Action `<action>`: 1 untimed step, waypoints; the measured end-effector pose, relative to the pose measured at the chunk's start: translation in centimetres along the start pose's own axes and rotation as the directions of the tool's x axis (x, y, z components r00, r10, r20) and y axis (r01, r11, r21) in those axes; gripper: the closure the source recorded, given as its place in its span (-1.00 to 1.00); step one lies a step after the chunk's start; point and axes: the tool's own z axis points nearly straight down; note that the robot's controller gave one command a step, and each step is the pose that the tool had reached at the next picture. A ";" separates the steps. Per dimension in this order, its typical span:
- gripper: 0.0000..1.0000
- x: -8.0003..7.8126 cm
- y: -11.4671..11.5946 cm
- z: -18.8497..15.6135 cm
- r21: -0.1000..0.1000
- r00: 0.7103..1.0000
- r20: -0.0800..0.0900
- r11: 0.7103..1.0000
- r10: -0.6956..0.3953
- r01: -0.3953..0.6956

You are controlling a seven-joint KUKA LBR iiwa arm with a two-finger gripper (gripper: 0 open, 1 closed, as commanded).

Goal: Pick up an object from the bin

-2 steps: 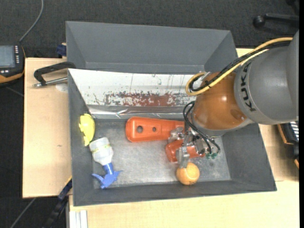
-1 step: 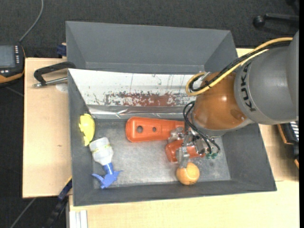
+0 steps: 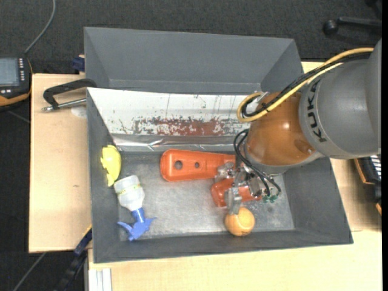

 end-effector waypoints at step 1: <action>1.00 -1.7 -1.3 0.3 -0.004 1.000 0.005 1.000 -0.023 0.023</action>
Offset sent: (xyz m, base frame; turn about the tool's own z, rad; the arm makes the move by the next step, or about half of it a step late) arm 0.0000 0.0000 0.0000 0.0000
